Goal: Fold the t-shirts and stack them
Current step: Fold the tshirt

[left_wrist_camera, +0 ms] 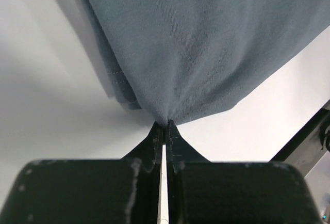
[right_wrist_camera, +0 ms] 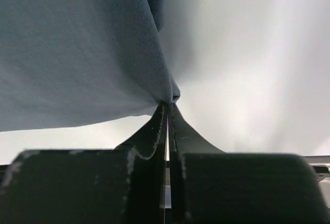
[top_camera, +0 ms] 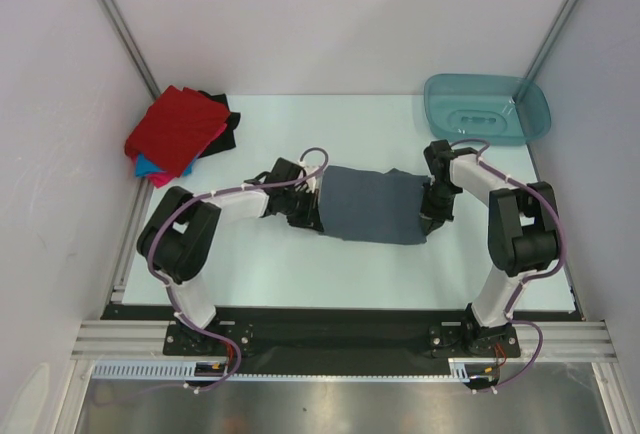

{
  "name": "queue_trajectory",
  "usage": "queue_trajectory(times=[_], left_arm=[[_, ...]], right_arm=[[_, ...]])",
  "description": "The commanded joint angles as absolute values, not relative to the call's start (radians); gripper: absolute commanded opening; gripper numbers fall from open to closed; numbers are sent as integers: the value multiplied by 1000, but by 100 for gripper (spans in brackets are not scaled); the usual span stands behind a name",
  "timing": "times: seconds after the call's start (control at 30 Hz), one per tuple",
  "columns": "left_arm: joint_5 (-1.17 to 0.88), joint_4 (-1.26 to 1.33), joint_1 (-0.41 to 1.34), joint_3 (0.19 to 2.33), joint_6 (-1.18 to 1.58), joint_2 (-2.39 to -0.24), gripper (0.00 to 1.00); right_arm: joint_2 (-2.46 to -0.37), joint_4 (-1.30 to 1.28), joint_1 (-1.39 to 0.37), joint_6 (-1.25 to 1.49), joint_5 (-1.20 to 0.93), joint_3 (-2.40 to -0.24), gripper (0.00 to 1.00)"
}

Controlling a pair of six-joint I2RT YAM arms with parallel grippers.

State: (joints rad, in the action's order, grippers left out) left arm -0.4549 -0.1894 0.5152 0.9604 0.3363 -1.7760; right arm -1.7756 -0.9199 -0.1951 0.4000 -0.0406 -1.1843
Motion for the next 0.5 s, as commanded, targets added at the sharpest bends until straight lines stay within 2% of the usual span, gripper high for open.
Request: queue_trajectory(times=[0.0, 0.47], left_arm=[[-423, -264, 514, 1023, 245, -1787, 0], [-423, -313, 503, 1072, 181, -1816, 0]], right_arm=[[-1786, -919, -187, 390, -8, -1207, 0], [-1761, -934, -166, 396, 104, -1172, 0]])
